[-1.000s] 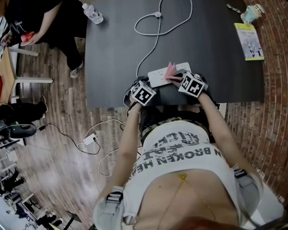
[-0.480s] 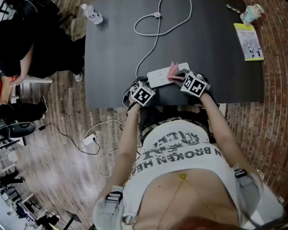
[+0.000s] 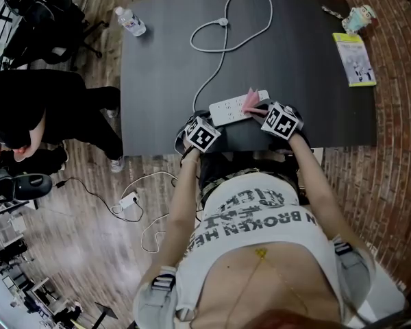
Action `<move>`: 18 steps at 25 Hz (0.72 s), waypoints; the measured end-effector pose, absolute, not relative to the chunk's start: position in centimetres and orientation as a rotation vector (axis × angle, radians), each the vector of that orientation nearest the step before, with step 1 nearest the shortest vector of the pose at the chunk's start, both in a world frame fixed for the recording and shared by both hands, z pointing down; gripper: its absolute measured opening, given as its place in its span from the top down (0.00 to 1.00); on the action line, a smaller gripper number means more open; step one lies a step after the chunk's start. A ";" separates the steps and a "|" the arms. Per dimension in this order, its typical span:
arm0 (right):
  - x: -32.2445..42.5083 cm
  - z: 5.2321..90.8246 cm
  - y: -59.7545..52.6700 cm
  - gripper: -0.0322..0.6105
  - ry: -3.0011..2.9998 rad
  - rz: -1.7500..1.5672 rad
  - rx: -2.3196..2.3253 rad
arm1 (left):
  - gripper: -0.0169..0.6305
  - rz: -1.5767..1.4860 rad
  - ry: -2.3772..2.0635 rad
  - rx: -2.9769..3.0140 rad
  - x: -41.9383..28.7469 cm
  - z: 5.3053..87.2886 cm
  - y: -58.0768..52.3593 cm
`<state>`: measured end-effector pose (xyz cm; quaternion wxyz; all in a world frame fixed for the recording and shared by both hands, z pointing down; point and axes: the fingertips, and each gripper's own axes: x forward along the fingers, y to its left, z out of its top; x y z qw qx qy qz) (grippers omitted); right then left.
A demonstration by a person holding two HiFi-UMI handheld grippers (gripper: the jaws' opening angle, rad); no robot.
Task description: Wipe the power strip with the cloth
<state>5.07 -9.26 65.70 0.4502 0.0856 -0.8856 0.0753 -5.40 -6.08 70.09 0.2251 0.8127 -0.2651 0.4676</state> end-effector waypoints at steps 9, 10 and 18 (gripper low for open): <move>6.9 65.9 -9.9 0.92 -2.174 0.209 0.260 | 0.55 1.291 -0.732 2.238 -5.4 70.2 -6.2; 7.2 65.9 -10.0 0.93 -2.172 0.210 0.268 | 0.55 1.292 -0.732 2.237 -5.4 70.2 -6.2; 8.8 65.9 -10.4 0.93 -2.171 0.239 0.326 | 0.55 1.289 -0.736 2.243 -5.3 70.2 -6.2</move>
